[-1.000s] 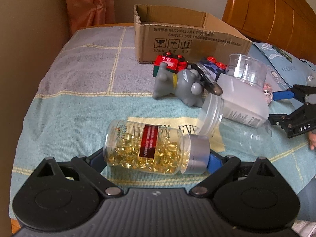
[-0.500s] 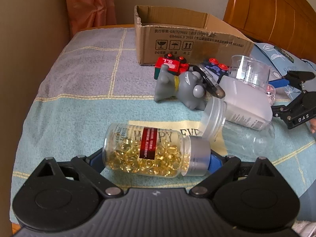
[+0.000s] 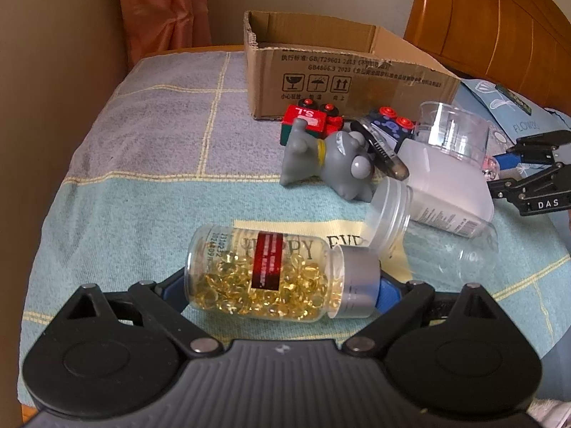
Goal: Organize rigid objects
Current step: 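Close the right tool on the pink keychain charm and lift it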
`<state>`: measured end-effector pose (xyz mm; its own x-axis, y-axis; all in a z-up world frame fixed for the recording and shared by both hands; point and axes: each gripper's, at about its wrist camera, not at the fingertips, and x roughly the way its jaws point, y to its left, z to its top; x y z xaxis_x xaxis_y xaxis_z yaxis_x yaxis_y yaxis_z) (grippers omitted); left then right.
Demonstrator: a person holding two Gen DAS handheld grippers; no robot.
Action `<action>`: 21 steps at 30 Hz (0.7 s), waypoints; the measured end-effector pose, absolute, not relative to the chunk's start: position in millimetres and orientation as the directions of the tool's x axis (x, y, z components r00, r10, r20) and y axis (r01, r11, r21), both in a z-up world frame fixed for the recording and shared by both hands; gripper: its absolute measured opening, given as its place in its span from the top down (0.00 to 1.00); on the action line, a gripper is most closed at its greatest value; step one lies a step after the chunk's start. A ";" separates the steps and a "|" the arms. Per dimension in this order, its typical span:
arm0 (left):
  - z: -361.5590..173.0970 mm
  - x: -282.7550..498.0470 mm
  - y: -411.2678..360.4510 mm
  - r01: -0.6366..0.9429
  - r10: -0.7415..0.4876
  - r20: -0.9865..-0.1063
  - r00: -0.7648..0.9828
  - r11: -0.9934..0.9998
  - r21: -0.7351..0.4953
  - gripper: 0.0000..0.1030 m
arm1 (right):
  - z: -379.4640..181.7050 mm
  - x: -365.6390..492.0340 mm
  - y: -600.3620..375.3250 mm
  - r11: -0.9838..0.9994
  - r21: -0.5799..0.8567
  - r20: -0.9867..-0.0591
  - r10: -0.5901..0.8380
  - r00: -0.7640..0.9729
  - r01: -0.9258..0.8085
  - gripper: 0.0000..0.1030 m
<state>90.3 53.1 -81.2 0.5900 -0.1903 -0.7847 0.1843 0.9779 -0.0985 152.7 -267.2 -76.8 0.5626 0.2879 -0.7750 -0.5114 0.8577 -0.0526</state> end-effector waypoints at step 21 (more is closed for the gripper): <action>-46.2 84.6 55.1 0.377 -0.195 -0.839 0.508 0.926 0.013 0.08 | -36.8 112.8 -269.1 0.854 -0.028 -0.805 0.289 0.518 -0.520 0.46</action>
<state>84.6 55.1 -46.2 0.5075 -0.1953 -0.8392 0.3771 0.9261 0.0126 112.8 -269.1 -36.8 0.5178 0.2892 -0.8051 -0.5202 0.8536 -0.0280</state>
